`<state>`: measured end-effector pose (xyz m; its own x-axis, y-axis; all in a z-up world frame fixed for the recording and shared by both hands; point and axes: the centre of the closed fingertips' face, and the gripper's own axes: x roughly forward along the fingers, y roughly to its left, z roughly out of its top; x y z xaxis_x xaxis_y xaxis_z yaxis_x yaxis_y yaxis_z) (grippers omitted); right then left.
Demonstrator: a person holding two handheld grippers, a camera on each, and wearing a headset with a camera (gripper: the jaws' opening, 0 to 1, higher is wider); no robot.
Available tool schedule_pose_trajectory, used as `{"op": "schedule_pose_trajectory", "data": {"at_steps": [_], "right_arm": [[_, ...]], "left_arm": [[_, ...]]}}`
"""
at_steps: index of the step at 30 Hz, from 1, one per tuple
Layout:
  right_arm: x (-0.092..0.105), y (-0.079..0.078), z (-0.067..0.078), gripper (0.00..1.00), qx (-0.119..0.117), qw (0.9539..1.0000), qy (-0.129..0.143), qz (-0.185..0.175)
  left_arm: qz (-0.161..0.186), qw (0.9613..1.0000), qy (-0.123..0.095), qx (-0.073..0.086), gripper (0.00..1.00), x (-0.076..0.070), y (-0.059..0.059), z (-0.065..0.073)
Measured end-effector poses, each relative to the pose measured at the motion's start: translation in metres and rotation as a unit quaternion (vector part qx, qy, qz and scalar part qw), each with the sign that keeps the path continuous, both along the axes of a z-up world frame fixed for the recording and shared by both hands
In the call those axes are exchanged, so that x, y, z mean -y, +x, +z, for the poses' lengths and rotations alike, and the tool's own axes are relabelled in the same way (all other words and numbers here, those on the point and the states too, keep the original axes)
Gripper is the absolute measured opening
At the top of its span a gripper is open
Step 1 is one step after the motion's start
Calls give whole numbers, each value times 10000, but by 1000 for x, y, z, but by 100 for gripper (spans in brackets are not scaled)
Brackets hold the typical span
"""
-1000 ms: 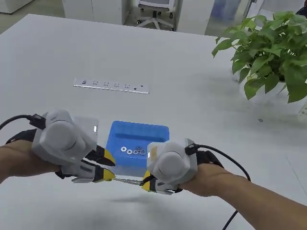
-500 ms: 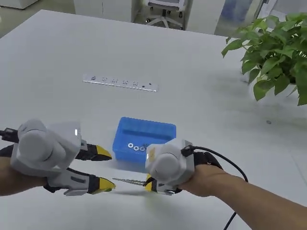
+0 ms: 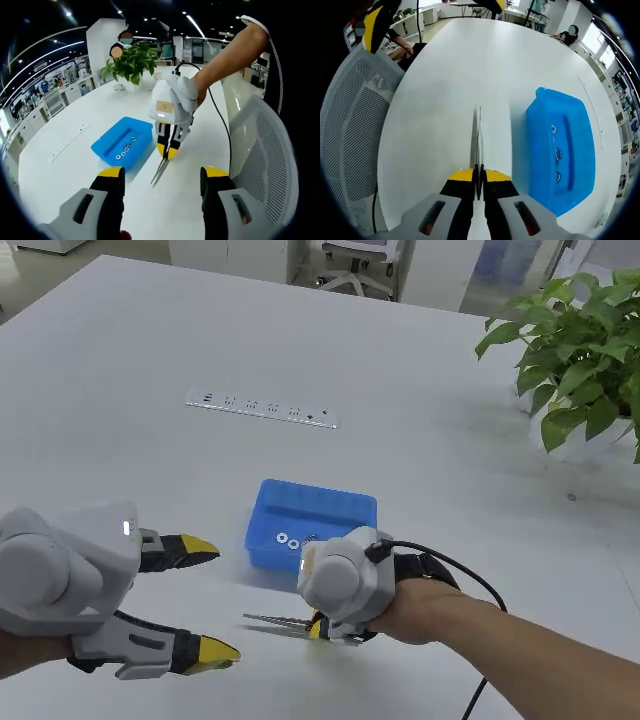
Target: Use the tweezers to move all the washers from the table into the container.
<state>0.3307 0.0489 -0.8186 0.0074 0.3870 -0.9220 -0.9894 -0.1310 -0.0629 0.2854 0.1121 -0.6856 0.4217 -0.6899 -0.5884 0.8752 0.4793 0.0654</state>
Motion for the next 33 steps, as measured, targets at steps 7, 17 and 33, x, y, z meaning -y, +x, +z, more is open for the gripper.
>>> {"op": "schedule_pose_trajectory", "data": {"at_steps": [7, 17, 33], "right_arm": [[0, -2, 0, 6, -78, 10000, -12, -61], [0, -3, 0, 9, -133, 9999, 55, -73], [-1, -3, 6, 15, -169, 9993, 292, -131]], "left_arm": [[30, 10000, -81, 46, 67, 3, -1, 2], [141, 9998, -146, 75, 71, 0, 1, 1], [359, 9991, -207, 107, 73, -1, 9, -3]]}}
